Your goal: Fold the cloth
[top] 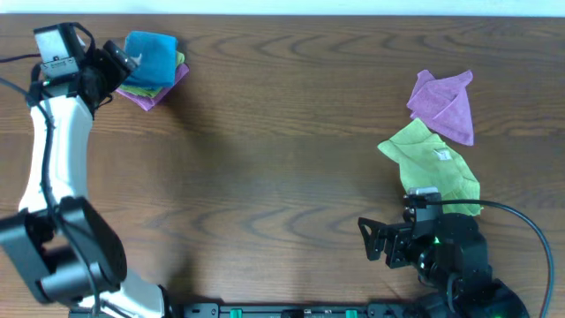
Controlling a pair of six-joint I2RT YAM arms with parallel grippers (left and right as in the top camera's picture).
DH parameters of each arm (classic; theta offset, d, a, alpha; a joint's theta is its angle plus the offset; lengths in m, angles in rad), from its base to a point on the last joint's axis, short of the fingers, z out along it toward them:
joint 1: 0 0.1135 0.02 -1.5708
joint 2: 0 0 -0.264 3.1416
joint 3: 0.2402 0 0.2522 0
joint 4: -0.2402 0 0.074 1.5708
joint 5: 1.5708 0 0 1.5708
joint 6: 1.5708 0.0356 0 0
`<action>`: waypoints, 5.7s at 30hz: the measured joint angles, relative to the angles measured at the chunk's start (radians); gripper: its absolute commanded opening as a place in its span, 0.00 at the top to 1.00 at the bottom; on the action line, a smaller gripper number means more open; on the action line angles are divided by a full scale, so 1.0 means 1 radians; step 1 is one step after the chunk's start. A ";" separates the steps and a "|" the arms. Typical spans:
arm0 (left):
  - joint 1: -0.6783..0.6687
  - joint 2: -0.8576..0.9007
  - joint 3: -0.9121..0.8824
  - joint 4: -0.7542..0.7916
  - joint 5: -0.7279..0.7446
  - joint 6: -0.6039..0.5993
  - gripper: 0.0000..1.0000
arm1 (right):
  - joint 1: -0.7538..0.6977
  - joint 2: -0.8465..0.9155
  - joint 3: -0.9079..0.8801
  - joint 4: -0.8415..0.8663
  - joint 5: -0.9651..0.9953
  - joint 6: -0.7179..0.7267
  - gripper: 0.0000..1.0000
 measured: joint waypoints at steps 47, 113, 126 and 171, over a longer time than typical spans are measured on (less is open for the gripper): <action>-0.091 -1.282 -0.341 -0.608 0.092 0.393 0.05 | 0.000 0.000 -0.001 0.001 0.000 0.000 0.01; -0.219 -1.729 -1.145 -0.378 -0.111 0.613 0.05 | 0.000 0.000 -0.002 0.001 0.000 0.000 0.01; -0.219 -1.729 -1.145 -0.437 -0.107 0.613 0.05 | 0.000 0.000 -0.002 0.001 0.001 0.000 0.01; -0.219 -1.729 -1.145 -0.437 -0.107 0.613 0.05 | -0.356 -0.352 -0.358 0.053 0.148 -0.275 0.01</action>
